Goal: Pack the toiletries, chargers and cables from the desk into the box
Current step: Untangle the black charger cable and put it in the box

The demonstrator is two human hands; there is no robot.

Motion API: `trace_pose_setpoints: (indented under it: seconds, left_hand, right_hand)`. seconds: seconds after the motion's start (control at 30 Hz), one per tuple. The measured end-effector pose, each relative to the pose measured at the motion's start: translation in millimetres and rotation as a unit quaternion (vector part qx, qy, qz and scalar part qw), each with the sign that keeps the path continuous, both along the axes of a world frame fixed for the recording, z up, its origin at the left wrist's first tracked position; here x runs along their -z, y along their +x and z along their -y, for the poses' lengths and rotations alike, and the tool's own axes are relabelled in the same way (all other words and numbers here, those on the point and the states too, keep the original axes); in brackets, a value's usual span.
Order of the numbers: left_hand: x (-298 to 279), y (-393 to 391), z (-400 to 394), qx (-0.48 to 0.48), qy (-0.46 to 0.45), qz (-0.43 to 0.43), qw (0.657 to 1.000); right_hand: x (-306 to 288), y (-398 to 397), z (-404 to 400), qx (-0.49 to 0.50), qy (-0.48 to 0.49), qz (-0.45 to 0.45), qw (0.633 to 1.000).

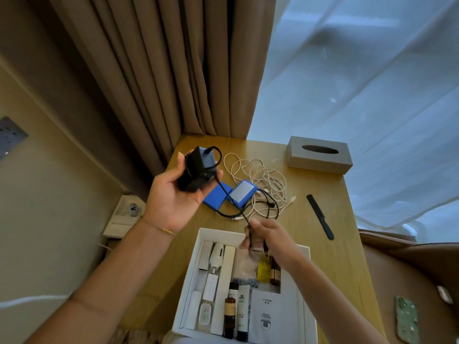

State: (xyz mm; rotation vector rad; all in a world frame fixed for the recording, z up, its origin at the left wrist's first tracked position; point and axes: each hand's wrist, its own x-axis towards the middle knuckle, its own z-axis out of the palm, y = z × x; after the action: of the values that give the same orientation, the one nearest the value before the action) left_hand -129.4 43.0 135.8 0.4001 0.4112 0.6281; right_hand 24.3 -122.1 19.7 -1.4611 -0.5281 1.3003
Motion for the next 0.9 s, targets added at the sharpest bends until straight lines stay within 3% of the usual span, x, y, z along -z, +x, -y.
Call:
trace_pose_setpoints:
  seconds: [0.1,0.17,0.2,0.23,0.27,0.33,0.37,0.43,0.5,0.57,0.67,0.73,0.8,0.9]
  left_hand:
    - [-8.9,4.0,6.1,0.013,0.022,-0.006,1.000]
    - [-11.9,10.2,15.0,0.028,0.074,-0.029,0.996]
    - [-13.2,14.1,19.5,0.032,0.102,-0.040,0.993]
    - [-14.0,18.6,23.3,0.034,0.124,-0.046,0.991]
    - [-14.7,22.9,25.9,0.034,0.139,-0.049,0.988]
    - [-15.2,31.4,27.2,0.022,0.161,-0.050,0.985]
    - [-15.1,35.7,25.8,0.005,0.177,-0.061,0.982]
    - [-13.5,43.0,18.0,-0.060,0.243,-0.128,0.960]
    - [-11.1,45.6,4.0,-0.147,0.340,-0.218,0.903]
    - [-5.1,42.0,-11.3,-0.195,0.439,-0.295,0.826]
    - [8.1,30.3,-21.1,-0.130,0.558,-0.364,0.734]
    - [18.4,23.1,-18.6,-0.048,0.628,-0.381,0.678]
    - [24.0,15.7,-12.1,0.058,0.641,-0.366,0.672]
    - [23.6,5.2,-1.9,0.202,0.574,-0.292,0.738]
  right_hand:
    - [4.0,22.0,-3.1,0.049,-0.161,0.183,0.969]
    - [-9.0,27.7,-12.6,-0.005,-0.241,0.393,0.888]
    - [-20.5,26.2,-18.5,-0.006,-0.232,0.468,0.853]
    - [-34.5,22.3,-25.4,0.010,-0.189,0.488,0.852]
    - [-48.6,17.3,-31.7,0.040,-0.116,0.436,0.892]
    - [-73.8,2.0,-42.8,0.076,0.050,0.155,0.984]
    - [-80.7,-7.9,-46.1,0.061,0.102,0.033,0.992]
    - [-83.4,-24.7,-42.8,0.022,0.118,-0.040,0.992]
    - [-76.6,-31.7,-35.7,0.007,0.087,-0.034,0.996]
    - [-75.2,-30.5,-27.1,-0.026,0.039,0.062,0.997]
    - [-86.6,-19.0,-17.6,-0.126,-0.014,0.310,0.942]
    - [-99.9,-6.5,-14.0,-0.164,-0.014,0.419,0.893]
    - [-113.3,10.8,-14.2,-0.150,0.005,0.470,0.870]
    - [-120.1,35.4,-22.3,-0.113,0.052,0.468,0.875]
